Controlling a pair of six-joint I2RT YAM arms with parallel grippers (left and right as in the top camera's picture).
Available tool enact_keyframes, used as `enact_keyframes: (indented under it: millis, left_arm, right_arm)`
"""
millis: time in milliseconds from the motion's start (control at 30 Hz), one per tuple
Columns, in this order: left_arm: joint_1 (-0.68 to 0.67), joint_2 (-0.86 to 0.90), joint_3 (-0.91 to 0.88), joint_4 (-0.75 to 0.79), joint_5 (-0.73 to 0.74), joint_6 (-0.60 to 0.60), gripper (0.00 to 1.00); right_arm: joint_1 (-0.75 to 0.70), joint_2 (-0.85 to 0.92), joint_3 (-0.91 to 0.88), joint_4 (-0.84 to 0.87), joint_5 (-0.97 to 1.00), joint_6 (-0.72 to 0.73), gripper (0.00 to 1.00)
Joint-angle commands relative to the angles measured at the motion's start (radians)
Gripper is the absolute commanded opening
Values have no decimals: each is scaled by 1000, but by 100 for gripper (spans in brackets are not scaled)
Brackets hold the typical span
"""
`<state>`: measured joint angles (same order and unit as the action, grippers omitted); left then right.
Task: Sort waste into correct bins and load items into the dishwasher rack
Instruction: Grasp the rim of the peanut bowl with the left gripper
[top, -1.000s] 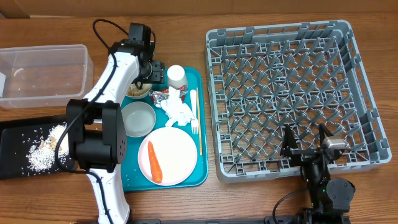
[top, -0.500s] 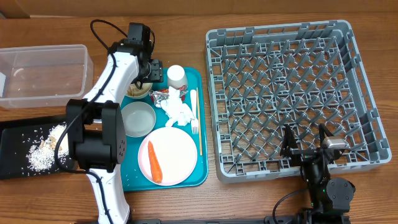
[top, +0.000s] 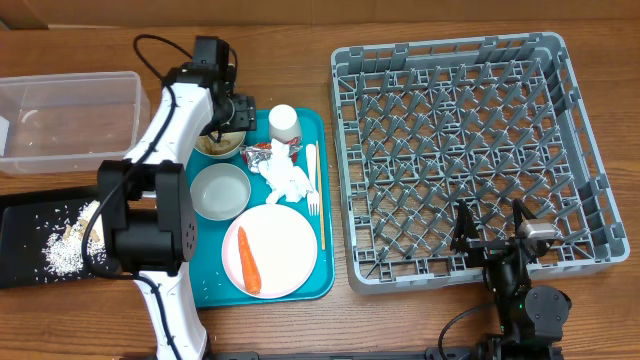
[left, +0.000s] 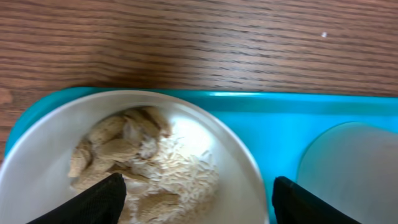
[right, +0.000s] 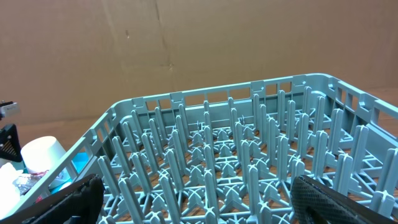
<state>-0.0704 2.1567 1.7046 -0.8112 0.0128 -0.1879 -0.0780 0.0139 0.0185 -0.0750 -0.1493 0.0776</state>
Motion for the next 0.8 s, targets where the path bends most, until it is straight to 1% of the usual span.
enact_keyframes:
  millis: [0, 367, 500, 633, 667, 767]
  left_arm:
    - [-2, 15, 7, -3, 33, 23, 78]
    - [-13, 42, -3, 1, 21, 31, 77]
    - [-13, 42, -3, 8, 19, 31, 75]
    - [-13, 42, -3, 8, -17, 31, 60]
    - [-14, 42, -3, 7, -21, 31, 53]
    - [-14, 42, -3, 7, -20, 31, 36]
  right_arm:
    - [-4, -11, -11, 6, 7, -3, 100]
    - [-4, -11, -11, 6, 7, -3, 100]
    - [-4, -11, -11, 6, 7, -3, 100]
    - [-4, -11, -11, 6, 7, -3, 100]
    - [-4, -11, -11, 6, 7, -3, 100]
    - [-4, -11, -11, 6, 7, -3, 100]
